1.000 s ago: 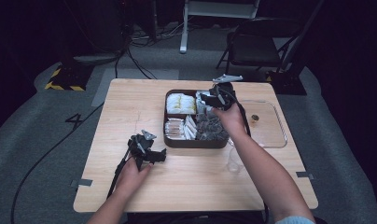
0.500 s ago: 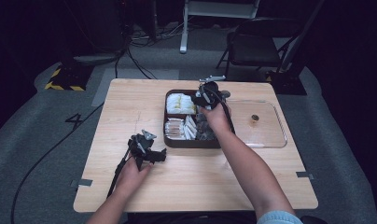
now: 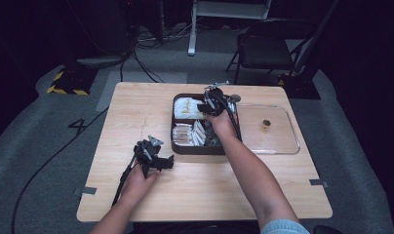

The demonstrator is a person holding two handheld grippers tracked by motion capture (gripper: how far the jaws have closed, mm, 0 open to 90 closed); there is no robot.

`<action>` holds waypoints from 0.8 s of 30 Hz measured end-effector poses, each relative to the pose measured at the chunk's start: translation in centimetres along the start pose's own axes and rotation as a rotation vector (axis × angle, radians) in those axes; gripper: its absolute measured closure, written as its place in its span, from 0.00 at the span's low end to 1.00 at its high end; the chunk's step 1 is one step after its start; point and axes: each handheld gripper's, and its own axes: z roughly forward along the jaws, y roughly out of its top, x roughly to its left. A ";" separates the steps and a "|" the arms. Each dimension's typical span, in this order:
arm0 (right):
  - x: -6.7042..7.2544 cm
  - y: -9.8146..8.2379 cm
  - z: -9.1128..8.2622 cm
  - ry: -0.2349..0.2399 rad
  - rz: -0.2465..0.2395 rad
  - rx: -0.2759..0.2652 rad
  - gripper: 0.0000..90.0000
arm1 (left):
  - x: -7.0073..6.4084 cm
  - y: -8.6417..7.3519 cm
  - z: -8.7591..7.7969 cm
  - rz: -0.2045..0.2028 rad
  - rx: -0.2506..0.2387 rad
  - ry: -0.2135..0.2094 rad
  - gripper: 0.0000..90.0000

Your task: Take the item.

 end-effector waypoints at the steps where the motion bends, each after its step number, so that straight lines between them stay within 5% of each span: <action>1: 0.1 -0.1 0.2 0.003 -0.003 0.008 0.58 | 0.0 0.0 0.0 0.000 0.000 -0.001 0.00; 8: 0.4 -0.3 1.4 0.026 0.015 0.079 0.61 | 0.0 0.0 0.0 -0.001 0.000 -0.001 0.00; 24: 1.6 -0.6 3.0 0.052 -0.044 0.174 0.68 | 0.0 0.0 0.0 0.000 0.001 0.001 0.00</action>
